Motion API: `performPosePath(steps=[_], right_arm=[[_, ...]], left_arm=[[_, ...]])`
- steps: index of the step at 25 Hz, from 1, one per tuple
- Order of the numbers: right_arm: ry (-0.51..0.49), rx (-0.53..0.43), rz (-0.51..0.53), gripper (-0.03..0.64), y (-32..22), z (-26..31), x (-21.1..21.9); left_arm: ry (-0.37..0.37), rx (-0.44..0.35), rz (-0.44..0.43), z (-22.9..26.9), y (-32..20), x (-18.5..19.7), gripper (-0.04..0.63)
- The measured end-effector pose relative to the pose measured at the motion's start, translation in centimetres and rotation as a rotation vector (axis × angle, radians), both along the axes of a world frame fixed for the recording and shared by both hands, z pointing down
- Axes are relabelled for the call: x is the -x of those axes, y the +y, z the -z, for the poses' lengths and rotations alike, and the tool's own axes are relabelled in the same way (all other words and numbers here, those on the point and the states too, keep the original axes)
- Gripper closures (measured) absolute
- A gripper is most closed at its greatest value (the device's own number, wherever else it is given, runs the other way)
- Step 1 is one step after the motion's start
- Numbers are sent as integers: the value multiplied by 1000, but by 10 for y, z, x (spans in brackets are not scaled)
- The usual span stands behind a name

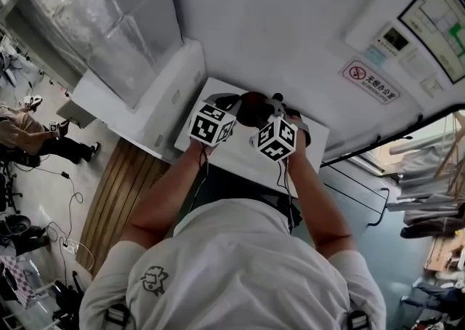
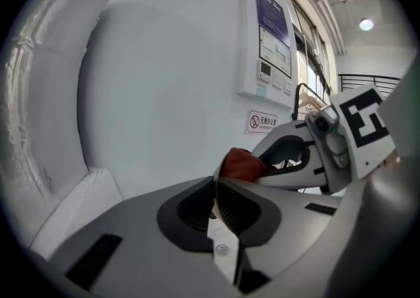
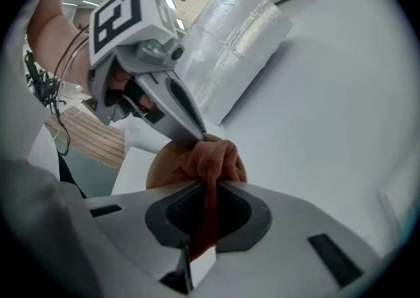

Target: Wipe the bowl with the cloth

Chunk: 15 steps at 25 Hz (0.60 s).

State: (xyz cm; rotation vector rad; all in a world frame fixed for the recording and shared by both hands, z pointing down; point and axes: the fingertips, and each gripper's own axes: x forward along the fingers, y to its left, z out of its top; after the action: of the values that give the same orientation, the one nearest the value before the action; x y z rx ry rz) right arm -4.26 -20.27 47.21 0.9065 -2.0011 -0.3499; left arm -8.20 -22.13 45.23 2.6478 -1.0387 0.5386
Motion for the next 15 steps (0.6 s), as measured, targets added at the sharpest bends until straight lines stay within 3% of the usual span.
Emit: performPosePath(steps=[4, 15], right_arm=[[-5, 20, 15, 569, -1, -6, 13], [21, 96, 149, 569, 28, -25, 37]], left_arm=[[49, -1, -39, 10, 4, -16, 568], [4, -41, 44, 8, -11, 5, 571]])
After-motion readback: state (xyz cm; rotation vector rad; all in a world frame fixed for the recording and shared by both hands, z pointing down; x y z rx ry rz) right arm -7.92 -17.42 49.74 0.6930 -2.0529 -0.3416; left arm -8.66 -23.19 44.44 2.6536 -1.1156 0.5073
